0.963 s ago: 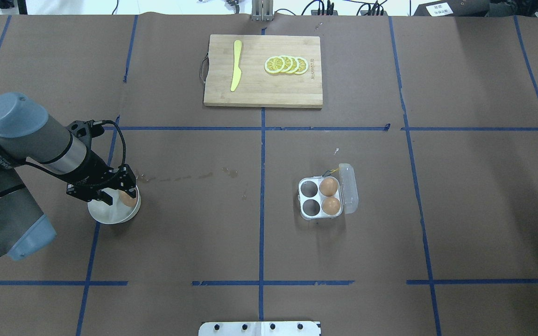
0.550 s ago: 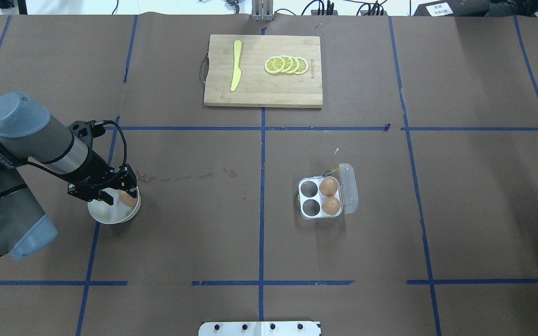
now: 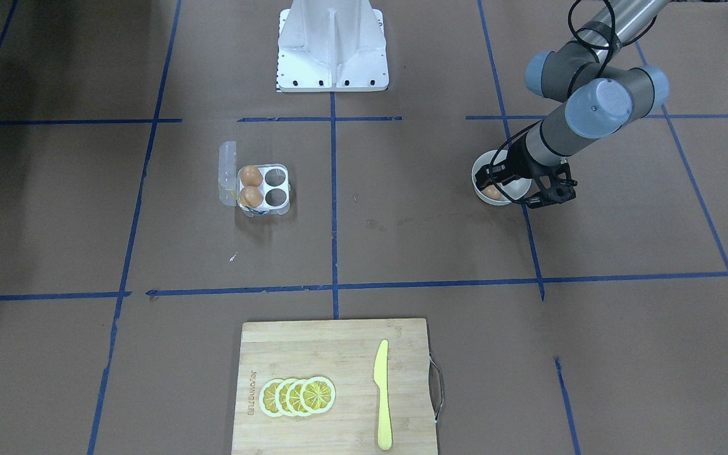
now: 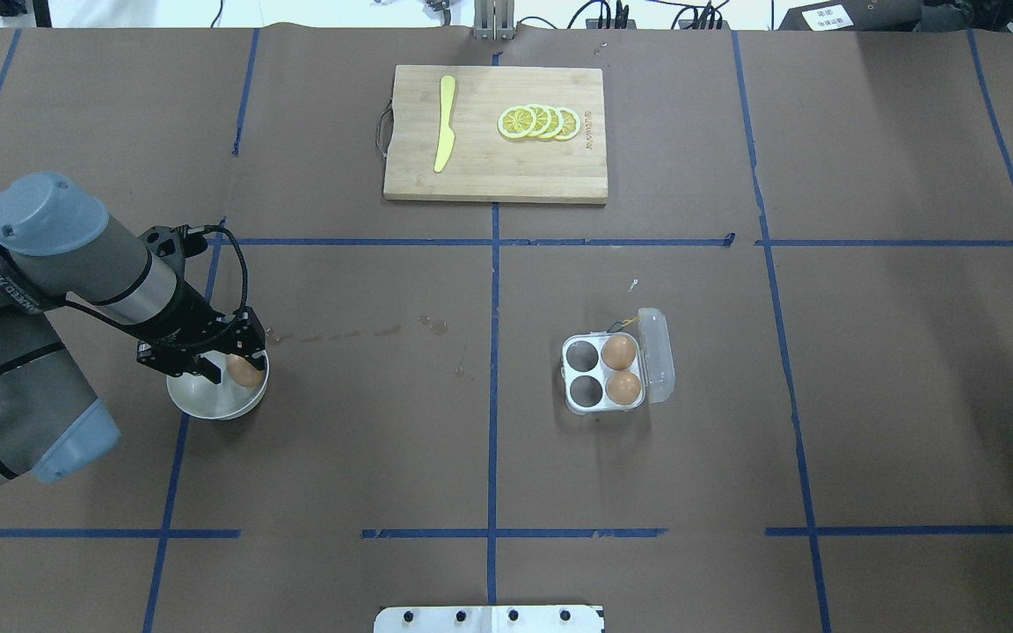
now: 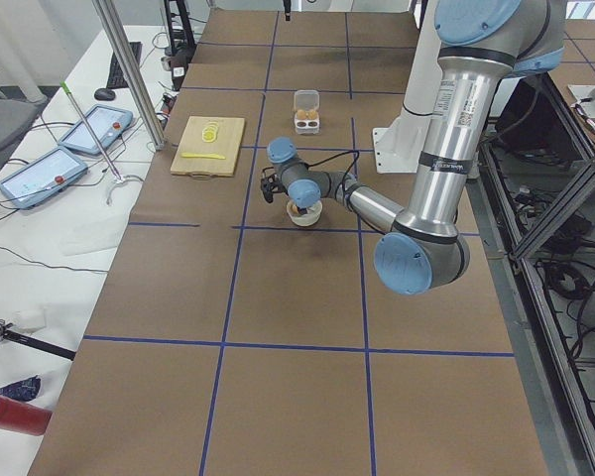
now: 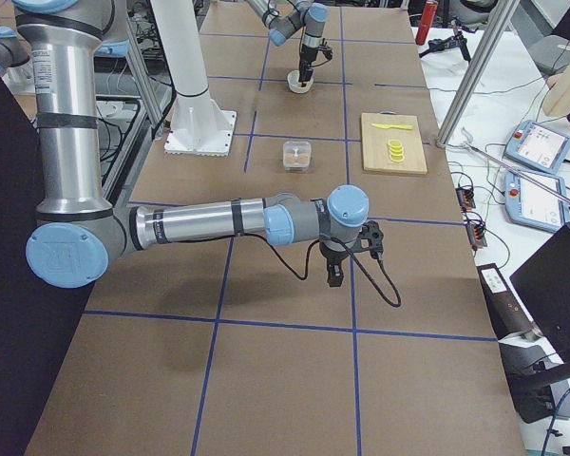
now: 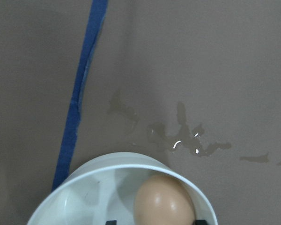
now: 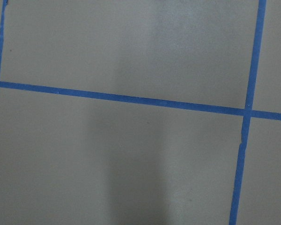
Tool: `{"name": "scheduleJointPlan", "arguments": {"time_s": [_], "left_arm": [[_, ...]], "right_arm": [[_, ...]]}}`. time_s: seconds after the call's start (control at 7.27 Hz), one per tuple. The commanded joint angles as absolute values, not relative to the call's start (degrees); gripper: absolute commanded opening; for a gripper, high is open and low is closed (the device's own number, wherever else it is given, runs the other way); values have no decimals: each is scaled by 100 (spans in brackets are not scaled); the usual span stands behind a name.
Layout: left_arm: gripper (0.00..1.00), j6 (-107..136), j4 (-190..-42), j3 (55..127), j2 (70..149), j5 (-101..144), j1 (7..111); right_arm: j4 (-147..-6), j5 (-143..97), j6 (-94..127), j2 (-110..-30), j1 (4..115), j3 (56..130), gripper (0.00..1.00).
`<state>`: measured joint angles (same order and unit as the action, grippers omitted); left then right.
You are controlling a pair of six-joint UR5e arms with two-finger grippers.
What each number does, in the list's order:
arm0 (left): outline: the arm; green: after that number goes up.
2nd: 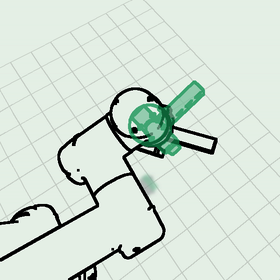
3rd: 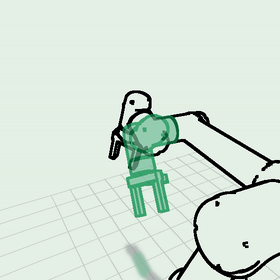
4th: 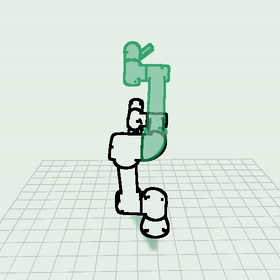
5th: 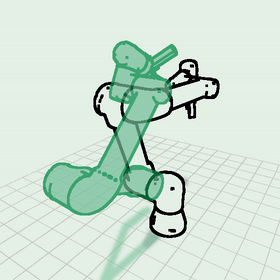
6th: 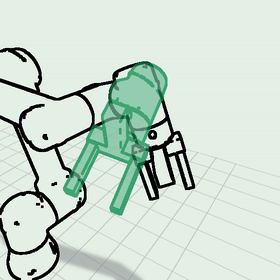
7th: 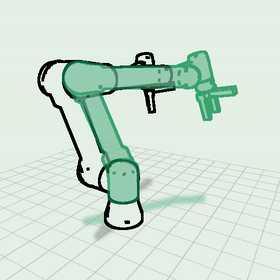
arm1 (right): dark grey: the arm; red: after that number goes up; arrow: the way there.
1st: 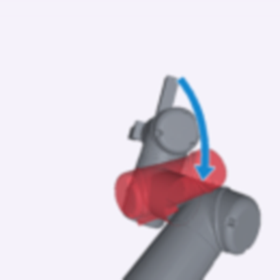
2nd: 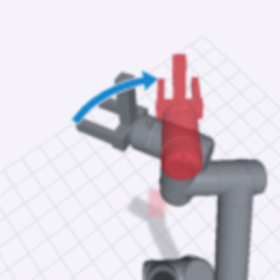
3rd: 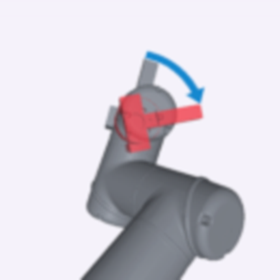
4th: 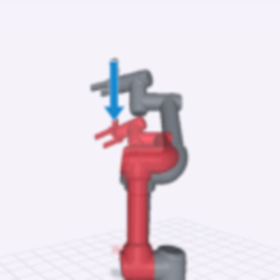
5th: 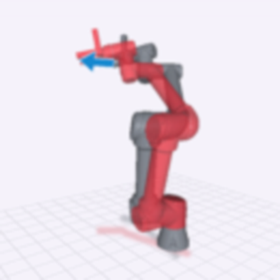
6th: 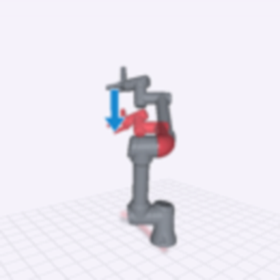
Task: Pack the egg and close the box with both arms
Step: 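Lower the left gripper into the bowl and close it on the egg, then lift the brown egg out of the bowl with the left gripper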
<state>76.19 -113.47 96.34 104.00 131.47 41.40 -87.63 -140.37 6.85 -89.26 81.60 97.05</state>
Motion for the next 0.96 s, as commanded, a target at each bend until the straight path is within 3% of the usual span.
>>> {"name": "scheduleJointPlan", "arguments": {"time_s": [0.0, 0.28, 0.41, 0.83], "left_arm": [[58, 7611, -11347, 9624, 10415, 13122, 4140], [15, 7611, -11338, 9642, 10406, 13104, 4140], [0, 7611, -11338, 9642, 10406, 13104, 4140], [0, 7611, -11312, 9930, 10310, 13104, 4201]], "right_arm": [[-8763, -14036, 686, -8921, 8165, 9703, 100], [-8763, -14036, 686, -8921, 8165, 9703, 100], [-8763, -14036, 686, -8921, 8165, 9712, 100], [-8763, -14036, 686, -8921, 8165, 9712, 100]]}}
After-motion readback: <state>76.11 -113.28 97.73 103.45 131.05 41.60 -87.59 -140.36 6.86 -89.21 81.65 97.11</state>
